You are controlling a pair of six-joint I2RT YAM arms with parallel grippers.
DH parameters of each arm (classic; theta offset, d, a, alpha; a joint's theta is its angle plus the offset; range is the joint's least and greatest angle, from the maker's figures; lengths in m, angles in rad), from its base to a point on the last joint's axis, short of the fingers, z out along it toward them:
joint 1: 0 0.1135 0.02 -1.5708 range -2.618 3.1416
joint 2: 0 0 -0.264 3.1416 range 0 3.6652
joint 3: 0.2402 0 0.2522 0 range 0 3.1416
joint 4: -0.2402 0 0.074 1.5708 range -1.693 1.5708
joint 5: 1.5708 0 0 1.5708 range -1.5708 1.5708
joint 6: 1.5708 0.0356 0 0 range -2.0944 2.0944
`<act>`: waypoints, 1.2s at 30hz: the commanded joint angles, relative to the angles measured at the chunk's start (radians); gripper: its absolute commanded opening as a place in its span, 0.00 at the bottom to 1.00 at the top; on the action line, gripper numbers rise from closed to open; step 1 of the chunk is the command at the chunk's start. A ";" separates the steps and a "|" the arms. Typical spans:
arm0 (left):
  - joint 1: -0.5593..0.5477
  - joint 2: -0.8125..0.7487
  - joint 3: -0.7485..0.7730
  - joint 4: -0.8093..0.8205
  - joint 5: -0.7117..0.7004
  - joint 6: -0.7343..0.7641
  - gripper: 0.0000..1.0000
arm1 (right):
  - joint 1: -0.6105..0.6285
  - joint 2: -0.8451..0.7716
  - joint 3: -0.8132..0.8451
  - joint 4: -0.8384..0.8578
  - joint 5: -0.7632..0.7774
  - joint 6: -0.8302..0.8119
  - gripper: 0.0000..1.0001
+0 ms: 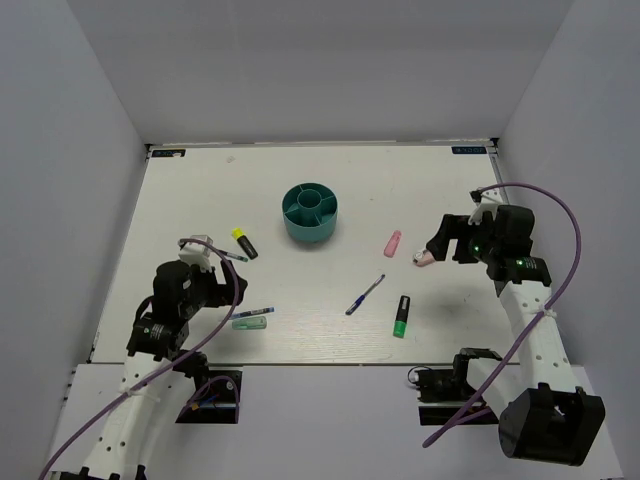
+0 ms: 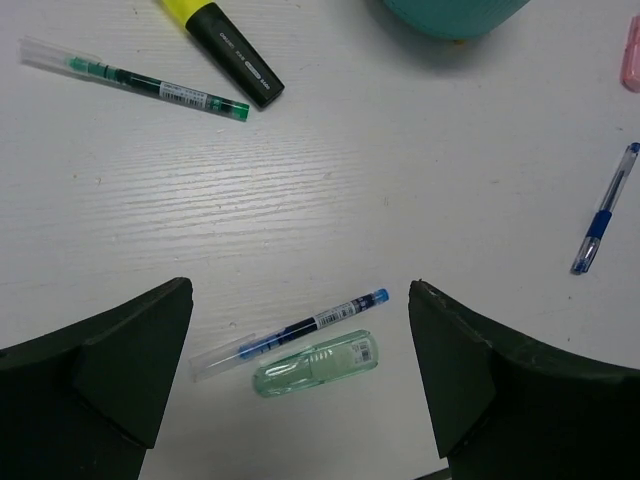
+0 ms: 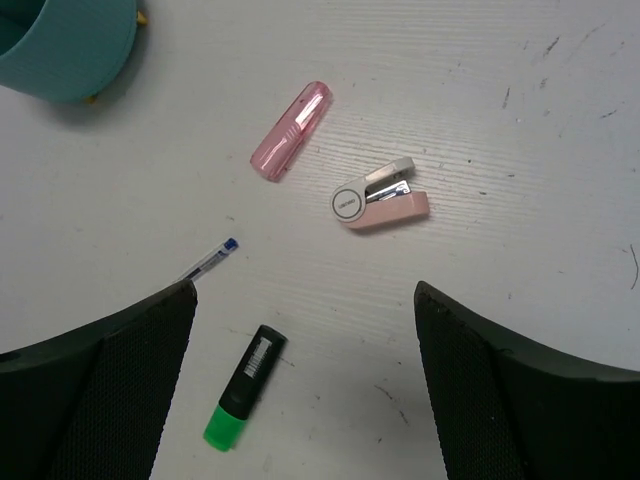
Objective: Sort the stationery into containers
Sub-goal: Pick up the pen from the center of the board.
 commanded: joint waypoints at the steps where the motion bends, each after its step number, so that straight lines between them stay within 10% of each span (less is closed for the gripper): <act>1: 0.007 0.010 -0.004 0.029 0.020 -0.004 0.99 | 0.005 -0.008 0.043 -0.045 -0.058 -0.071 0.90; 9: 0.007 0.060 -0.007 0.049 -0.035 -0.084 0.85 | 0.008 -0.022 0.028 -0.118 -0.083 -0.324 0.90; 14: 0.007 0.149 0.034 0.086 -0.071 -0.211 0.09 | 0.013 -0.040 0.006 -0.120 -0.188 -0.387 0.85; 16: 0.007 0.261 0.114 0.072 -0.062 -0.239 0.00 | 0.013 -0.054 -0.003 -0.109 -0.227 -0.390 0.00; 19: 0.008 0.447 0.253 0.042 -0.062 -0.236 0.03 | 0.016 -0.060 -0.014 -0.074 -0.188 -0.317 0.00; 20: 0.005 0.532 0.289 0.031 -0.065 -0.227 0.16 | 0.017 -0.056 -0.012 -0.074 -0.187 -0.311 0.49; 21: 0.004 0.575 0.320 -0.007 -0.084 -0.208 0.58 | 0.019 -0.044 -0.002 -0.092 -0.188 -0.312 0.75; 22: 0.005 0.689 0.378 -0.014 -0.088 -0.197 0.66 | 0.022 -0.041 0.005 -0.094 -0.190 -0.314 0.85; 36: -0.039 1.282 0.817 -0.055 -0.356 -0.231 0.64 | 0.045 -0.019 0.026 -0.115 -0.130 -0.288 0.70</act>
